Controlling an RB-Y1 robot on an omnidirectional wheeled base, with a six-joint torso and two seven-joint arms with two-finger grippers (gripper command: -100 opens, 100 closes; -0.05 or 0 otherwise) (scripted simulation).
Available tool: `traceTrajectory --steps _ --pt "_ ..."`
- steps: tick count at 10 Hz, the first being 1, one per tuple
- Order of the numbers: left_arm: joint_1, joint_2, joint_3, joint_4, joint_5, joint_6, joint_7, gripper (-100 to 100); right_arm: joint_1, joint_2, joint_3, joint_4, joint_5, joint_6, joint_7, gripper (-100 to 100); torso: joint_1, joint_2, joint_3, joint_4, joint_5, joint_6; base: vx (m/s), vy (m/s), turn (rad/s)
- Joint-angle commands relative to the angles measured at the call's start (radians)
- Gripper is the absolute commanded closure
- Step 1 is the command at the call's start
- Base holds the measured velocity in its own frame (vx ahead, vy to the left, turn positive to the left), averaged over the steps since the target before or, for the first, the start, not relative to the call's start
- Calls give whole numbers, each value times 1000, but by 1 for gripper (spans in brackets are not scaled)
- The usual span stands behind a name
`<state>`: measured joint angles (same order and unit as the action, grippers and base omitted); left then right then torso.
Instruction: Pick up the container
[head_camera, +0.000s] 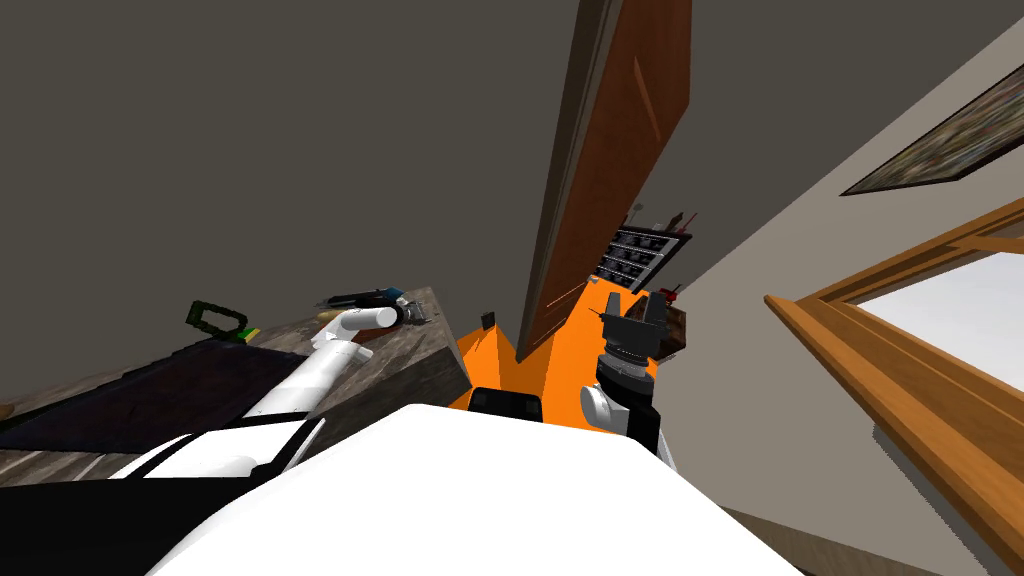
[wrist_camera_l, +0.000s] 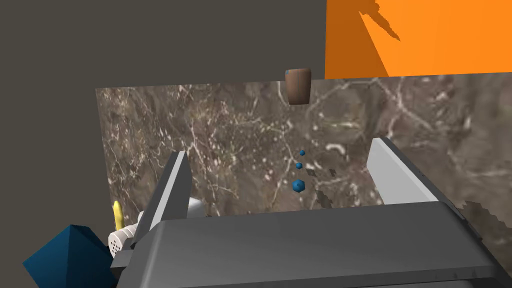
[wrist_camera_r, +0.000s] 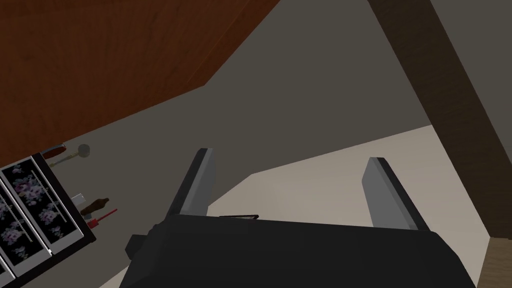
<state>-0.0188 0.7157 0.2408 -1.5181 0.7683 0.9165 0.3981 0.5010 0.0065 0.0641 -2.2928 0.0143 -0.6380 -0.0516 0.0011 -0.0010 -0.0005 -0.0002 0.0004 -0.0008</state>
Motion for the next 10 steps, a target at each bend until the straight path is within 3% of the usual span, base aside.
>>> traceTrajectory --steps 1,7,10 --pt "-14 25 2 32 20 50 28 -100 0 0 0 0 0 0 0 0 0 0 0 0 0 0 15 16 -96" --pt "-43 93 7 126 90 220 75 -100 0 0 0 0 0 0 0 0 0 0 0 0 0 0 14 18 -66" --pt "-51 113 8 154 111 278 89 -100 0 0 0 0 0 0 0 0 0 -1 0 0 0 0 21 20 -53"
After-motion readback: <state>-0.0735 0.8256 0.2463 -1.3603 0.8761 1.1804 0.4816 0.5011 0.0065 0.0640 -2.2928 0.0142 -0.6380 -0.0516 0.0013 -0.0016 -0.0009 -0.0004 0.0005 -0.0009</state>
